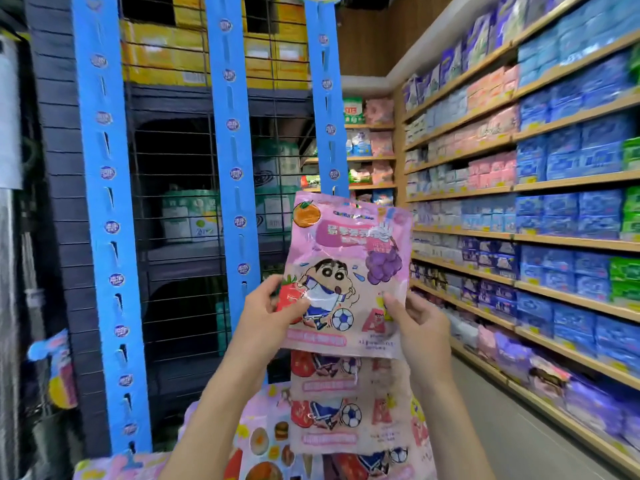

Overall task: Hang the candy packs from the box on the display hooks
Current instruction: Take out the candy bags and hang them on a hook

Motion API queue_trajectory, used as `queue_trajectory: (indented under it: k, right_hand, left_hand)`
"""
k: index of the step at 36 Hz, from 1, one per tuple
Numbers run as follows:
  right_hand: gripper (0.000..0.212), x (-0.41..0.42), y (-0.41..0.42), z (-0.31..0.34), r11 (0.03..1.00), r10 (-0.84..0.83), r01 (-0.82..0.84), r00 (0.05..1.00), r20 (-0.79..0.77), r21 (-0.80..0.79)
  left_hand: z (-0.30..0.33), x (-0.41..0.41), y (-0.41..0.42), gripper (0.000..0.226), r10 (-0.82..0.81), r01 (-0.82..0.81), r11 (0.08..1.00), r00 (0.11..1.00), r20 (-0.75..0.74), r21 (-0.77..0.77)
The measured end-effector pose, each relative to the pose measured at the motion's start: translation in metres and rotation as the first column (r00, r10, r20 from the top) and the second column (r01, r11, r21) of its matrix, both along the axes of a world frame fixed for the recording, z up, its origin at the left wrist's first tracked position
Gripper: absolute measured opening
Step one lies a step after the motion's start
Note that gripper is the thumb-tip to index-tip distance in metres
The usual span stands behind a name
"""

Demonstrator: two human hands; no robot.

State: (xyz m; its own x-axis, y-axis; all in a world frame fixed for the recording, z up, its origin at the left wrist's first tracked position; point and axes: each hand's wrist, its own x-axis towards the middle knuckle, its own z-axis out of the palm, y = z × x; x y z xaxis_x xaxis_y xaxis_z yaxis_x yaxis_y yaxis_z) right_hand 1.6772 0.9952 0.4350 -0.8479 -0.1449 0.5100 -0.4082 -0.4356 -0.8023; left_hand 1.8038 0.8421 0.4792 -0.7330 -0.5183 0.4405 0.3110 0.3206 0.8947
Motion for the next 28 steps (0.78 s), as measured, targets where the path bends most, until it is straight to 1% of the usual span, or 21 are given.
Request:
queue_trajectory:
  k: [5, 7, 10, 12, 14, 16, 17, 18, 21, 23, 24, 28]
  right_hand:
    - [0.016, -0.008, -0.011, 0.018, 0.997, -0.067, 0.070, 0.995, -0.069, 0.039]
    - [0.021, -0.011, -0.016, 0.023, 0.994, -0.083, 0.088, 0.993, -0.085, 0.057]
    - [0.042, -0.017, -0.022, 0.030, 0.986, -0.127, 0.134, 0.989, -0.082, 0.094]
    - [0.049, -0.021, -0.023, 0.035, 0.984, -0.134, 0.140, 0.989, -0.063, 0.108]
    - [0.057, -0.024, -0.024, 0.041, 0.985, -0.133, 0.140, 0.989, -0.072, 0.105]
    - [0.074, -0.027, -0.024, 0.045, 0.983, -0.147, 0.153, 0.987, -0.071, 0.097]
    - [0.076, -0.027, -0.024, 0.046, 0.984, -0.148, 0.154, 0.987, -0.068, 0.090]
    - [0.070, -0.028, -0.024, 0.048, 0.985, -0.144, 0.149, 0.987, -0.066, 0.085]
    - [0.037, -0.028, -0.020, 0.051, 0.989, -0.125, 0.130, 0.990, -0.067, 0.072]
    - [0.020, -0.027, -0.018, 0.050, 0.989, -0.115, 0.121, 0.990, -0.081, 0.083]
    - [0.017, -0.027, -0.017, 0.049, 0.988, -0.116, 0.123, 0.990, -0.080, 0.096]
    - [0.022, -0.026, -0.016, 0.041, 0.985, -0.125, 0.130, 0.991, -0.049, 0.116]
  left_hand:
    - [0.003, -0.005, -0.003, 0.015, 0.017, -0.018, 0.999, 0.999, -0.027, -0.034]
    - [0.006, -0.007, -0.003, 0.014, 0.037, -0.038, 0.999, 0.998, -0.046, -0.032]
    - [0.010, -0.012, -0.004, 0.014, 0.057, -0.058, 0.998, 0.997, -0.059, -0.018]
    - [0.013, -0.013, -0.003, 0.015, 0.057, -0.058, 0.998, 0.997, -0.048, -0.020]
    - [0.018, -0.014, -0.002, 0.016, 0.057, -0.059, 0.998, 0.997, -0.053, -0.033]
    - [0.024, -0.015, -0.002, 0.012, 0.051, -0.053, 0.998, 0.997, -0.053, -0.042]
    - [0.027, -0.015, -0.002, 0.011, 0.045, -0.047, 0.998, 0.998, -0.053, -0.043]
    - [0.028, -0.016, -0.002, 0.012, 0.041, -0.043, 0.998, 0.998, -0.052, -0.043]
    - [0.032, -0.017, -0.004, 0.014, 0.022, -0.024, 0.999, 0.998, -0.056, -0.036]
    - [0.032, -0.017, -0.004, 0.015, 0.001, -0.002, 1.000, 0.998, -0.068, -0.023]
    - [0.032, -0.018, -0.005, 0.014, -0.004, 0.003, 1.000, 0.998, -0.069, -0.023]
    - [0.024, -0.018, -0.005, 0.014, -0.007, 0.007, 1.000, 0.998, -0.059, -0.007]
